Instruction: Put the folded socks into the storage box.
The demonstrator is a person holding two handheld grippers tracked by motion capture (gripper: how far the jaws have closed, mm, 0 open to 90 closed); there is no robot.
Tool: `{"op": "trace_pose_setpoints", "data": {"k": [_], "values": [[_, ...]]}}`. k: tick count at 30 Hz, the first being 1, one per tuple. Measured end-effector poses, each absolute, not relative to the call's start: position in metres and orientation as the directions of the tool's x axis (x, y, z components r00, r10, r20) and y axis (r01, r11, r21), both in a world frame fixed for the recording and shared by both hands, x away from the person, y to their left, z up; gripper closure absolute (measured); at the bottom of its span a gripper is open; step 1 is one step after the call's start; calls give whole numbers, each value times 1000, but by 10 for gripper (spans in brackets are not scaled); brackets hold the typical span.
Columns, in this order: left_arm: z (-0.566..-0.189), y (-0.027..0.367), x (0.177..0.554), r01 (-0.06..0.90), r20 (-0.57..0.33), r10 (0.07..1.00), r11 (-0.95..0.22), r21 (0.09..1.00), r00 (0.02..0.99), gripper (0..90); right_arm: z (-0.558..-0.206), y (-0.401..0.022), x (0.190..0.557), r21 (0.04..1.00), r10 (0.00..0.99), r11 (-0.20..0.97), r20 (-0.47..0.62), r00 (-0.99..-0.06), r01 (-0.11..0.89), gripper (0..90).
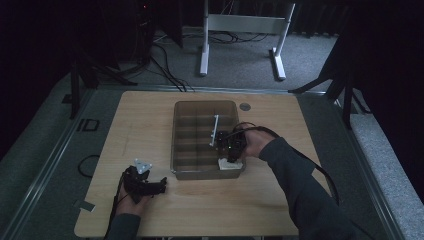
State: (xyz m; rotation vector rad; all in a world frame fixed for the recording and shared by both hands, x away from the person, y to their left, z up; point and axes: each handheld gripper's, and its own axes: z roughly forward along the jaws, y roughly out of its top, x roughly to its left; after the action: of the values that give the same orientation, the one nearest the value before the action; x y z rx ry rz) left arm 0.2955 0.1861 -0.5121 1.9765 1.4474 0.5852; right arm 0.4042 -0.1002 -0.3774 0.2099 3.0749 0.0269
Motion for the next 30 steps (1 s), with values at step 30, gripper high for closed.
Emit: {"op": "trace_pose_setpoints", "data": {"k": [30], "values": [[-512, 186, 295, 682, -5, 953, -213, 700, 303, 10, -389, -107, 403, 11, 162, 987, -96, -982, 162, 880]]}}
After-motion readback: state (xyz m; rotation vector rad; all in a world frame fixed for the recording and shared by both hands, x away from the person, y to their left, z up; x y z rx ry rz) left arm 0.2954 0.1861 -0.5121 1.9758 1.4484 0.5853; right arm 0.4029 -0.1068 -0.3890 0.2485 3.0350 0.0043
